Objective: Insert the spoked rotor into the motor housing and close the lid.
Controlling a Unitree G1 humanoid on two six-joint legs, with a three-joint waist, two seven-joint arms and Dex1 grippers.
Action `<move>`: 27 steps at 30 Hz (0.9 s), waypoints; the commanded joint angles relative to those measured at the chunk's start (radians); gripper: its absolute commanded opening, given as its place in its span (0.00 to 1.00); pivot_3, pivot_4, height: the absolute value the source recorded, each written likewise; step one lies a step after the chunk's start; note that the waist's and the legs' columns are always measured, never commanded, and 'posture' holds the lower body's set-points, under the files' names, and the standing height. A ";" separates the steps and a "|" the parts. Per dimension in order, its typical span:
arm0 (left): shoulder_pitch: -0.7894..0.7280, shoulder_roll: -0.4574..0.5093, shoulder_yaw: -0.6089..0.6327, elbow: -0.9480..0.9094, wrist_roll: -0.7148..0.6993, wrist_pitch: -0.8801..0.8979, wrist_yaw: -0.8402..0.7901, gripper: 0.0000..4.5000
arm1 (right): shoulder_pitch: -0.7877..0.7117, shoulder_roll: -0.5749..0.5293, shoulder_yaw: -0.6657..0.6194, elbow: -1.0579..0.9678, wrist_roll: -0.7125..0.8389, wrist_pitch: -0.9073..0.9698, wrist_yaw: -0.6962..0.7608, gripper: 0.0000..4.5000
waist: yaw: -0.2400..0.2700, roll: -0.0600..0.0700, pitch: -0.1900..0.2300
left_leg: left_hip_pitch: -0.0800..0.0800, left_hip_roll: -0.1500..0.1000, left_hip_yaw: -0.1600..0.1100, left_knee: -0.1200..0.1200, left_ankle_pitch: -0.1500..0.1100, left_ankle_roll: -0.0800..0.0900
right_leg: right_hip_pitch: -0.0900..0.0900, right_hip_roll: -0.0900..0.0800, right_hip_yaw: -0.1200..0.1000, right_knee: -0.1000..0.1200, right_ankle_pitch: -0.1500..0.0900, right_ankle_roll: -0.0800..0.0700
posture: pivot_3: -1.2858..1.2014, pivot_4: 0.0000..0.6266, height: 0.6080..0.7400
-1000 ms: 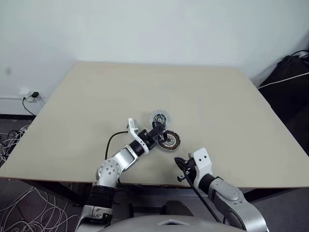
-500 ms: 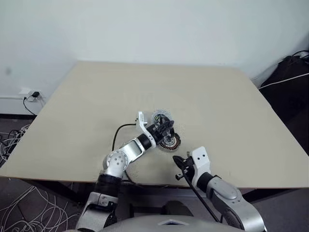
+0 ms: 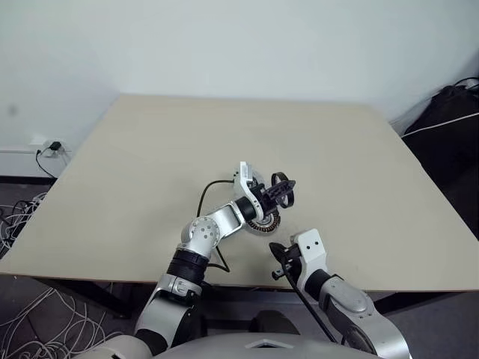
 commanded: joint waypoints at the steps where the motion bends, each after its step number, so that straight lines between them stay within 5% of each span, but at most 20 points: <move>1: 0.048 -0.120 -0.004 0.030 0.028 -0.002 -0.025 0.07 | -0.006 -0.002 -0.012 -0.051 -0.001 -0.024 -0.001 0.00 | -0.001 0.000 0.000 | 0.000 0.000 0.000 0.000 0.000 0.000 | 0.000 0.000 0.000 0.000 0.000 0.000 | 0.52 0.00 1.00; 27: 0.171 -0.072 0.083 0.009 0.126 0.059 -0.024 0.07 | -0.022 -0.004 -0.009 -0.007 -0.003 -0.060 0.021 0.00 | 0.001 0.001 -0.001 | 0.000 0.000 0.000 0.000 0.000 0.000 | 0.000 0.000 0.000 0.000 0.001 0.002 | 0.52 0.00 1.00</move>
